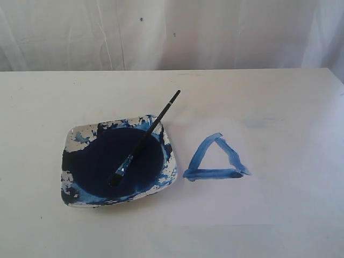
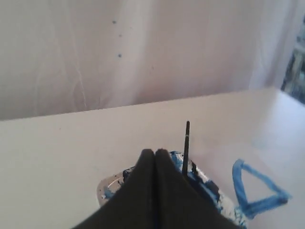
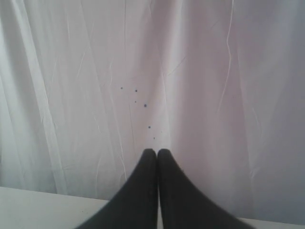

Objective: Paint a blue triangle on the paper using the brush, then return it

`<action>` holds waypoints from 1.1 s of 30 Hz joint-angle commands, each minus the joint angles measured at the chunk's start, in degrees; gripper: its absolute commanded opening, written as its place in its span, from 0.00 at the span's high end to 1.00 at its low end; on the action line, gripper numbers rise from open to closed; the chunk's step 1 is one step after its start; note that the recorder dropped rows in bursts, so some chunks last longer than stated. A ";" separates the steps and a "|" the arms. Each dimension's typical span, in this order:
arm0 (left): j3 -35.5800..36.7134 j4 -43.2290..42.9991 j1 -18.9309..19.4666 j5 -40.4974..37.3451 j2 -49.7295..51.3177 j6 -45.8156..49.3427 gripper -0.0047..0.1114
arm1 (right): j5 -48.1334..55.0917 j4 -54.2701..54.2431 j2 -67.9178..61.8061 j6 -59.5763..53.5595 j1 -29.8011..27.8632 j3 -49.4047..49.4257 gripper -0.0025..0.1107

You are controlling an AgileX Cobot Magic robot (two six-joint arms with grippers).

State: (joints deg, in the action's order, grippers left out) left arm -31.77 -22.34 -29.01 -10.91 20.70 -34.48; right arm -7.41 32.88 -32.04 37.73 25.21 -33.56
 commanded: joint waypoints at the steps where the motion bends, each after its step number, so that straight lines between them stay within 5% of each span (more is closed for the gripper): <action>1: -0.25 8.09 9.85 -15.38 -15.54 -2.86 0.96 | 0.17 0.14 0.48 -0.59 -0.26 0.26 0.98; 4: -0.25 6.80 19.21 -20.67 -20.70 -3.62 0.96 | 0.17 0.14 0.48 -0.59 -0.26 0.26 0.98; 10: -0.26 9.91 27.33 -19.75 -20.38 -3.90 0.96 | 0.51 0.14 0.60 -0.59 -0.26 0.26 0.98; 14: 4.30 12.55 27.76 -17.27 -20.00 2.34 0.96 | 0.62 0.14 0.49 -0.59 -0.26 0.26 0.98; 20: 21.90 28.58 27.76 5.13 -20.00 38.53 0.96 | 0.62 0.14 0.49 -0.59 -0.26 0.26 0.98; 25: 31.46 28.06 27.76 6.54 -20.70 39.02 0.96 | 0.62 0.14 0.49 -0.59 -0.26 0.26 0.98; 33: 31.77 28.06 27.76 -0.97 -20.70 39.02 0.96 | 0.62 0.14 0.49 -0.59 -0.26 0.26 0.98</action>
State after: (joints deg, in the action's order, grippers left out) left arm -0.32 4.90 -1.50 -8.77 0.28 4.17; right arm -7.03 32.88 -31.69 37.73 25.21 -33.56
